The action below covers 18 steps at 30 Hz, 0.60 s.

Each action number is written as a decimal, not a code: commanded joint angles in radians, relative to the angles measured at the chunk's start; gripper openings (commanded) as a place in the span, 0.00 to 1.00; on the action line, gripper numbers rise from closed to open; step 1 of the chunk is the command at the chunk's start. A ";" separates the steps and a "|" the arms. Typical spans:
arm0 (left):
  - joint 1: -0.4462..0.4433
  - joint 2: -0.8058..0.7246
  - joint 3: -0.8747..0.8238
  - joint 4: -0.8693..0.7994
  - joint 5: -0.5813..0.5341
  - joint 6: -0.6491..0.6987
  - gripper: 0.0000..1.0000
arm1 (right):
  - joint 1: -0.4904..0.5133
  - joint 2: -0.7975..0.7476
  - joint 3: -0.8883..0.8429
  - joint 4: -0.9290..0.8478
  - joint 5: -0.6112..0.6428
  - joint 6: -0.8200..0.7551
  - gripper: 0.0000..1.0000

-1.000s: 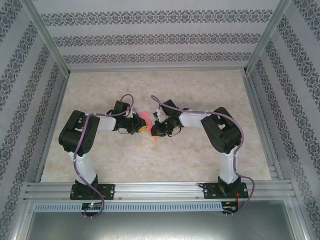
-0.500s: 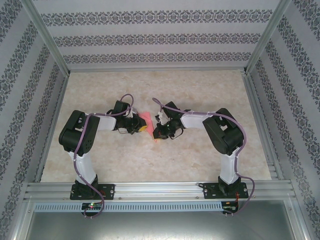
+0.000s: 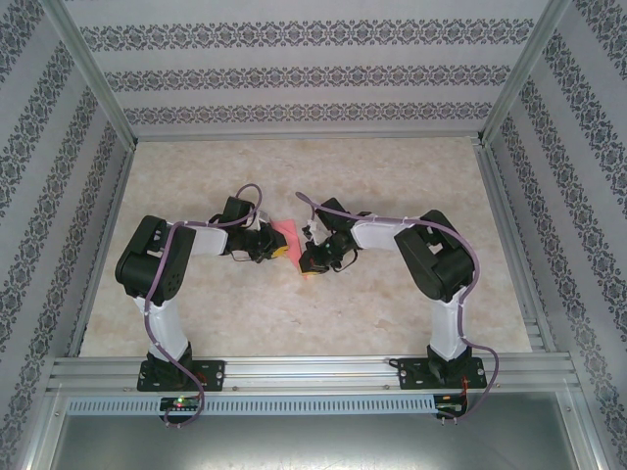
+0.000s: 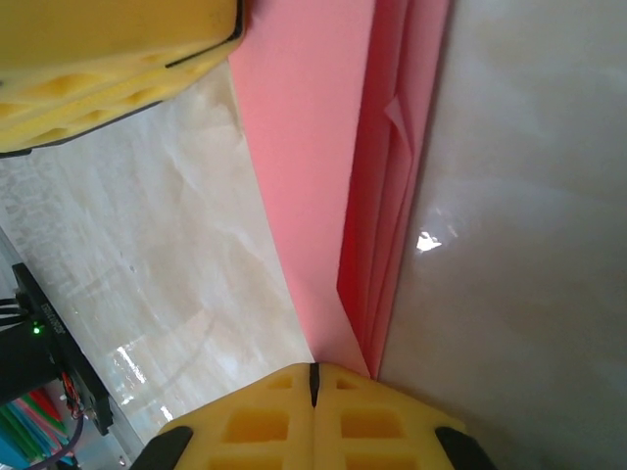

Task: Fold a paper plane with a square sheet of paper (pick it up from the middle)
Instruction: Fold the wing for the fifth time at the center of the table.

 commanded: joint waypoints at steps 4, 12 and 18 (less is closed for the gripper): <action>-0.011 0.102 -0.017 -0.077 -0.095 0.029 0.15 | 0.009 -0.050 0.018 0.057 0.033 0.040 0.02; -0.012 0.089 0.006 -0.071 -0.064 0.056 0.16 | 0.022 0.061 0.099 0.033 0.066 0.042 0.03; -0.011 0.054 0.062 -0.074 -0.024 0.132 0.18 | 0.013 0.083 0.091 -0.027 0.123 0.018 0.02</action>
